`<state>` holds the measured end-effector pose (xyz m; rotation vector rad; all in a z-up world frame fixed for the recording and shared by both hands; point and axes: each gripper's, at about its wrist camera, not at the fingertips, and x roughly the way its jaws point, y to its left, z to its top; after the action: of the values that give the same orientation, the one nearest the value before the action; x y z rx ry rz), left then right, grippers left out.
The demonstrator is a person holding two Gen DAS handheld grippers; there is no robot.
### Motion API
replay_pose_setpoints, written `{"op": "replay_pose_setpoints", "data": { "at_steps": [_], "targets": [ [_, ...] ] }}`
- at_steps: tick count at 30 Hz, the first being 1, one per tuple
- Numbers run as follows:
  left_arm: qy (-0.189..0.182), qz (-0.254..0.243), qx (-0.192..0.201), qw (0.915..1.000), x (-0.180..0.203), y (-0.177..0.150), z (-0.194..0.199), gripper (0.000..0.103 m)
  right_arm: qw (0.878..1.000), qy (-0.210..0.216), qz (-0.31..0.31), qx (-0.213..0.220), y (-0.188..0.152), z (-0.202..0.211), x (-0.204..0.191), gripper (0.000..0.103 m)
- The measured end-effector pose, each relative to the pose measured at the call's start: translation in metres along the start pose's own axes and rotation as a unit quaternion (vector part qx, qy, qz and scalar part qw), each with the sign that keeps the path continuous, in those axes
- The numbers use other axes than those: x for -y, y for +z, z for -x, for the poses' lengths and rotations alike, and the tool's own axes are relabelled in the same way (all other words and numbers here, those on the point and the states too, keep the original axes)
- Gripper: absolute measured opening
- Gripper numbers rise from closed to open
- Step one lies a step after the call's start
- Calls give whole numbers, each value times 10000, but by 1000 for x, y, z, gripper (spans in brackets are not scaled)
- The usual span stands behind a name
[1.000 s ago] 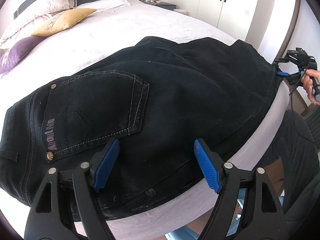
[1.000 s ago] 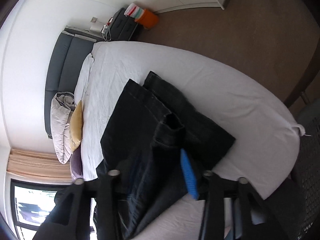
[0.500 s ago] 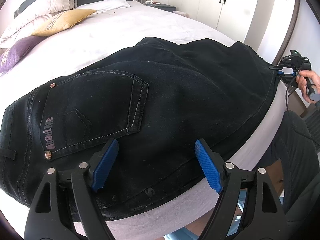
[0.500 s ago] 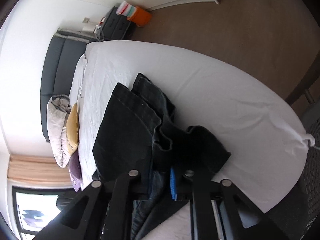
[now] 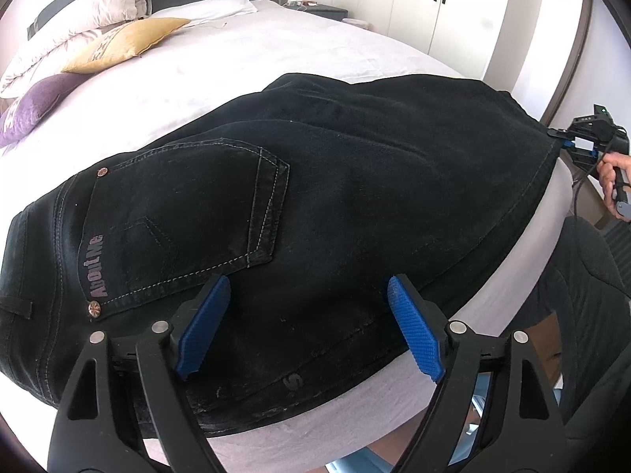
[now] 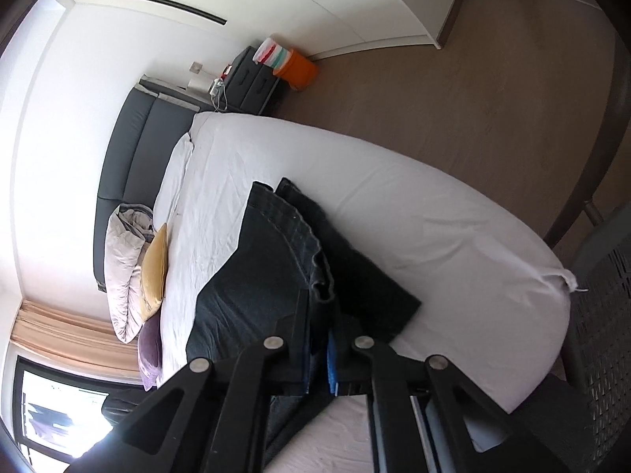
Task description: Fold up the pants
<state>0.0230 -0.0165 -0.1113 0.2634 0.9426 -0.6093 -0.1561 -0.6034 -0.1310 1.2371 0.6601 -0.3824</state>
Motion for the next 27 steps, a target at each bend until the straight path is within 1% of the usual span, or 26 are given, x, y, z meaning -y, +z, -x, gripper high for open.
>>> {"op": "replay_pose_setpoints", "data": {
  "at_steps": [8, 11, 13, 18, 22, 24, 25, 26, 27],
  "targets": [
    [30, -39, -13, 10000, 4, 3, 0, 82, 9998, 11, -26, 190, -11, 11, 1, 7],
    [46, -75, 11, 10000, 5, 2, -2, 85, 9999, -74, -72, 113, -11, 3, 8, 7],
    [51, -79, 27, 10000, 4, 0, -3, 86, 9998, -22, -198, 98, -14, -5, 18, 6],
    [16, -55, 63, 10000, 3, -1, 0, 86, 9998, -120, 71, 138, -14, -6, 12, 5],
    [-48, 45, 170, 9998, 0, -7, 6, 86, 9997, -49, 112, 213, -18, -8, 15, 5],
    [-36, 59, 211, 9998, -1, -12, 8, 86, 9998, 99, 88, 168, -16, -8, 20, 5],
    [-34, 71, 234, 9997, -1, -13, 9, 86, 9997, 219, 0, 115, -13, -6, 23, 6],
    [-39, 104, 263, 9996, -2, -15, 12, 86, 9996, 253, -91, 58, -11, -3, 25, 8],
    [-58, 162, 298, 9994, -2, -16, 16, 86, 9998, 158, -85, 67, -9, 4, 23, 14]
  ]
}}
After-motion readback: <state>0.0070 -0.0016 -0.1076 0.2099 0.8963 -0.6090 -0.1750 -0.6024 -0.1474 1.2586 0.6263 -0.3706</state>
